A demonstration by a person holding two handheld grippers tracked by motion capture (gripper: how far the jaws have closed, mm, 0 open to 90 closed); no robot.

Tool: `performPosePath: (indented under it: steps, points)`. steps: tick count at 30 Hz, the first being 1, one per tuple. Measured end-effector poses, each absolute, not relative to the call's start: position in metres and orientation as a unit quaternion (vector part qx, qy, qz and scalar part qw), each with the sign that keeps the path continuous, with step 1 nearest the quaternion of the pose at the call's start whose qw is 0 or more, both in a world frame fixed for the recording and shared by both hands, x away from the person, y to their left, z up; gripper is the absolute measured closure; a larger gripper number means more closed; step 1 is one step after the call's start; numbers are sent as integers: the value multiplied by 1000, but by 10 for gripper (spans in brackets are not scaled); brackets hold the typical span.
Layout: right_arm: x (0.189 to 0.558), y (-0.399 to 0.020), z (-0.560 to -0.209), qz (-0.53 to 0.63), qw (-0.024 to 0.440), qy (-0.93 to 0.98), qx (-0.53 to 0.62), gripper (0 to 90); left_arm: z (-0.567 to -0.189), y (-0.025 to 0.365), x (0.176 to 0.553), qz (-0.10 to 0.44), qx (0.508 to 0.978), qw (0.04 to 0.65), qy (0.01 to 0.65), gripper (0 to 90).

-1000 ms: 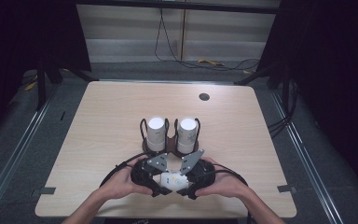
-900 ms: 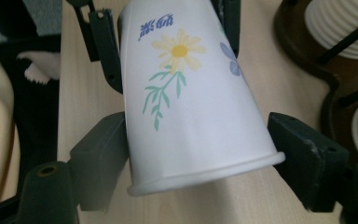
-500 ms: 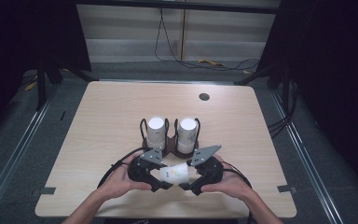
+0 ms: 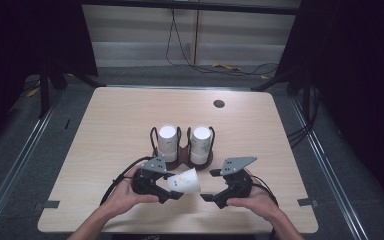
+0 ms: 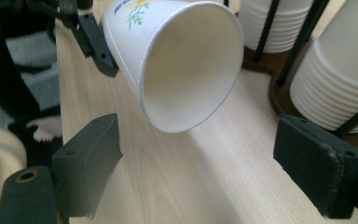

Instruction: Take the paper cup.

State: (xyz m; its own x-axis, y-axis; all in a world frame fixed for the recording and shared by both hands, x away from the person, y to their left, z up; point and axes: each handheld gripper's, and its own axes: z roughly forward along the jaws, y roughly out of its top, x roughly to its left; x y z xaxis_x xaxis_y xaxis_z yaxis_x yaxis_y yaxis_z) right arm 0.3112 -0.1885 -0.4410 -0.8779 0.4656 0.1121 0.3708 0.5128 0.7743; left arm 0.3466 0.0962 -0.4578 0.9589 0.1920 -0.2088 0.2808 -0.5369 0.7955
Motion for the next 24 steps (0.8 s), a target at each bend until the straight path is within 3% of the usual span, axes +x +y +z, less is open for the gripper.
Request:
performPosePath:
  steps: [16, 24]
  points:
    - [309, -202, -444, 513, 23, 816, 266, 158, -463, 96, 344, -59, 840, 522, 135, 355]
    - [309, -200, -443, 536, 30, 798, 275, 162, -464, 95, 341, -60, 829, 540, 134, 354]
